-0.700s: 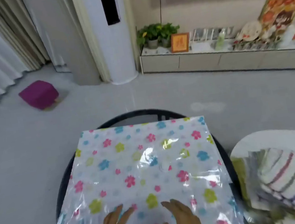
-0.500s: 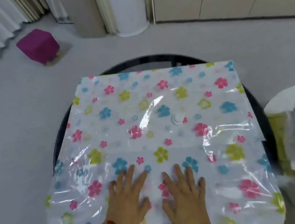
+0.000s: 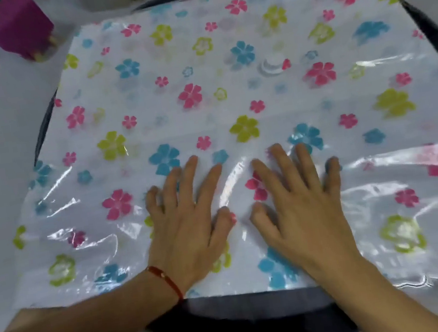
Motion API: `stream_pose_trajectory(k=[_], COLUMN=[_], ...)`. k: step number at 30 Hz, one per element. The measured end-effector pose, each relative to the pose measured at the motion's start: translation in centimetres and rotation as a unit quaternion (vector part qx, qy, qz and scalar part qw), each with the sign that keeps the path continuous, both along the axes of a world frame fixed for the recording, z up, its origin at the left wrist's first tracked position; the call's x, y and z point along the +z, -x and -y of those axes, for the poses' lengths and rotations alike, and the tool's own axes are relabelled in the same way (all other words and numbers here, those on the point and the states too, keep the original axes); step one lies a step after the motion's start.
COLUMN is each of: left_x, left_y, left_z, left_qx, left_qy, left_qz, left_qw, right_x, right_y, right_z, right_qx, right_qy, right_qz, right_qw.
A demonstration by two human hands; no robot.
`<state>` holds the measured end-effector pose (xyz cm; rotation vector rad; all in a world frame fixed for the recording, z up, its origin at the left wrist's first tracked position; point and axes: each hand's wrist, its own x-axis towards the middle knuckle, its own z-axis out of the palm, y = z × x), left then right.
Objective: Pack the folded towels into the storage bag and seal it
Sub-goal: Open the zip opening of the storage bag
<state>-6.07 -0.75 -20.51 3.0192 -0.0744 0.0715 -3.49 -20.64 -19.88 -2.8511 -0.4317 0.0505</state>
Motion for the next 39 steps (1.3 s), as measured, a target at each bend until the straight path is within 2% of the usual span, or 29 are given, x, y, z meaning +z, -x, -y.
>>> stream_pose_trajectory(k=[3,5,7,10,12,15,18,24,29,34,35,37,39], left_x=[-0.1,0.0,0.5,1.3,2.1,2.9,3.2,4.7,5.9,5.2,5.2,5.2,5.3], left_y=[0.0,0.0,0.1,0.9,1.8,4.4,5.8,3.5,0.9,1.2,1.3,1.6,1.9], left_z=[-0.1,0.0,0.3,0.5,0.7,0.7,0.3,-1.1,-0.7,0.0,0.1,0.1,0.2], left_qx=[-0.005,-0.009,-0.015,-0.052,-0.119,-0.255,-0.322,-0.336,-0.333,-0.324,-0.319,-0.305,-0.290], left_qy=[0.018,0.029,0.038,0.054,0.065,0.030,0.025,0.137,0.113,0.091,0.087,0.093,0.104], left_qz=[0.043,0.078,0.111,0.140,0.135,0.105,0.053,-0.036,-0.108,-0.074,-0.065,-0.047,-0.030], left_qw=[0.999,0.996,0.993,0.987,0.982,0.961,0.945,0.931,0.930,0.939,0.941,0.946,0.951], right_x=[0.8,1.4,2.0,2.2,2.1,2.6,3.1,3.3,3.8,4.0,4.0,4.1,4.1], right_y=[0.5,1.0,1.9,4.7,6.3,7.3,7.5,5.9,4.4,4.5,4.8,5.9,7.9], right_z=[0.0,0.5,1.5,3.0,3.3,3.0,2.9,2.8,1.6,1.0,1.0,1.0,0.9], right_qx=[0.028,0.104,0.186,0.230,0.213,0.188,0.167,0.125,0.139,0.136,0.130,0.088,-0.026], right_qy=[-0.041,-0.073,-0.109,-0.088,-0.085,-0.092,-0.111,-0.142,-0.114,-0.051,-0.044,-0.052,-0.149], right_qz=[0.055,0.090,0.060,-0.020,-0.037,-0.042,-0.044,-0.068,-0.056,-0.045,-0.026,0.069,0.151], right_qw=[0.997,0.988,0.975,0.969,0.973,0.977,0.979,0.980,0.982,0.988,0.990,0.992,0.977])
